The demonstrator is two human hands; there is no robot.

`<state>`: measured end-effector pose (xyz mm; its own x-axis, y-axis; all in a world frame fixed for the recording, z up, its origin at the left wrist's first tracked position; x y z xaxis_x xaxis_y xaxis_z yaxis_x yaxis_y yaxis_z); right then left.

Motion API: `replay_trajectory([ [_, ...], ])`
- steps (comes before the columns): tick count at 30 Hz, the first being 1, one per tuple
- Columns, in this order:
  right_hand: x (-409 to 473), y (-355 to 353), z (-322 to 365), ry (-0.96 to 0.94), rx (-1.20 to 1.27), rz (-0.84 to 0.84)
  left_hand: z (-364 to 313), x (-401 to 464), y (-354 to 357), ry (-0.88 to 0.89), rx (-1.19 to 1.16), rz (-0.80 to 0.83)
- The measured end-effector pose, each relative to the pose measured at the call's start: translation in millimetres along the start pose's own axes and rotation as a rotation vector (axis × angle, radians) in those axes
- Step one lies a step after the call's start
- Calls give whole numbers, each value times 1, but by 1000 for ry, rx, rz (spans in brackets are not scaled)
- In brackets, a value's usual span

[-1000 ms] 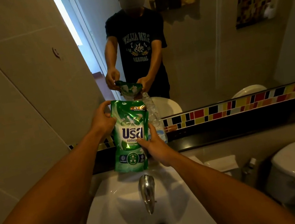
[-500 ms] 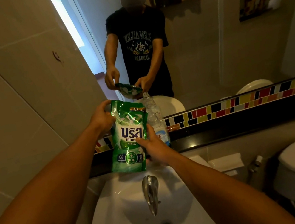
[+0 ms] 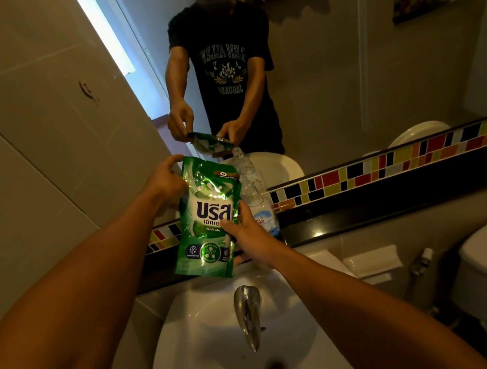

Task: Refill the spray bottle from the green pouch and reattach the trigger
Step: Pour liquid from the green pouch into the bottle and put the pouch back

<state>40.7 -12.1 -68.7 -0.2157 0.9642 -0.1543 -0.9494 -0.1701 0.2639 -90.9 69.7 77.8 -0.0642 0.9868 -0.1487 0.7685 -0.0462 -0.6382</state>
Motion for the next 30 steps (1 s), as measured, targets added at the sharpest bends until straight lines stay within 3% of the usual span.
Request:
replay_trajectory([
  [30, 5, 9, 10, -38, 106, 4, -25, 2, -2, 32, 78, 20],
])
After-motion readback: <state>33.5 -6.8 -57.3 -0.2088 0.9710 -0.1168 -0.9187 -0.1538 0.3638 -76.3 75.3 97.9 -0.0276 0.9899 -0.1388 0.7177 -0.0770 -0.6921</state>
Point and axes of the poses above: each hand's wrist, its own x-axis towards the middle knuckle, its own y-axis out of the palm, z = x × y, the point moved 9 cm from there along x, towards the middle knuckle, and after that the axes turned 1 degree about -y, right-handed, at the moved point
